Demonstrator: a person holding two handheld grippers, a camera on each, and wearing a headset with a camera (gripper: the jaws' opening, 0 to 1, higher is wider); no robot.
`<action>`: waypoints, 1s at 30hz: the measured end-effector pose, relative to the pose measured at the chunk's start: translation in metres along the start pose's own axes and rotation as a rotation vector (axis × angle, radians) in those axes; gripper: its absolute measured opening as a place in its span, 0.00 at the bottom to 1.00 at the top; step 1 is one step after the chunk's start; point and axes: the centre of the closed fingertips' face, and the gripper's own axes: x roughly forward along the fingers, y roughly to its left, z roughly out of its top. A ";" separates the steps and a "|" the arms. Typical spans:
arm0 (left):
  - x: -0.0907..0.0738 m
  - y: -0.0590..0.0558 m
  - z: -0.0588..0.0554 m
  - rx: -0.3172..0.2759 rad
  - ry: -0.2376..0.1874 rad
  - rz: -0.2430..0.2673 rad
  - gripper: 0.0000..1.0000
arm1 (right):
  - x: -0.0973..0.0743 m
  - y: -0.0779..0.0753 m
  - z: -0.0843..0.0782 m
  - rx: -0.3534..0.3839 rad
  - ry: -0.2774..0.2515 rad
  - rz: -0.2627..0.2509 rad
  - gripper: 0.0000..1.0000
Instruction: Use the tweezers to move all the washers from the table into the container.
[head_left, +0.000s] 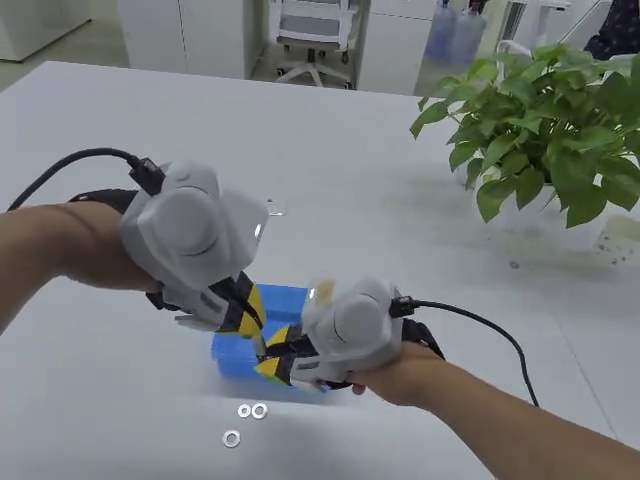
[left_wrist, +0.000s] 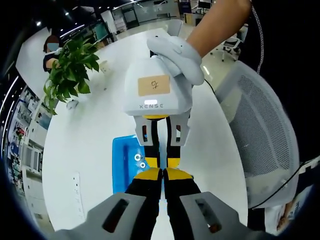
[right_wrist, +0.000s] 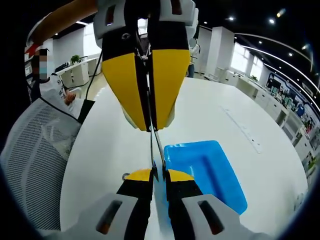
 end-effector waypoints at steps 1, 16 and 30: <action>0.000 -0.002 0.000 -0.001 0.001 -0.001 0.05 | 0.001 0.003 0.000 -0.001 0.000 0.003 0.11; 0.007 -0.027 -0.014 -0.037 0.012 -0.026 0.05 | 0.016 0.030 -0.006 -0.004 0.005 0.045 0.11; 0.016 -0.044 -0.023 -0.067 0.013 -0.044 0.05 | 0.028 0.048 -0.016 0.002 0.020 0.072 0.11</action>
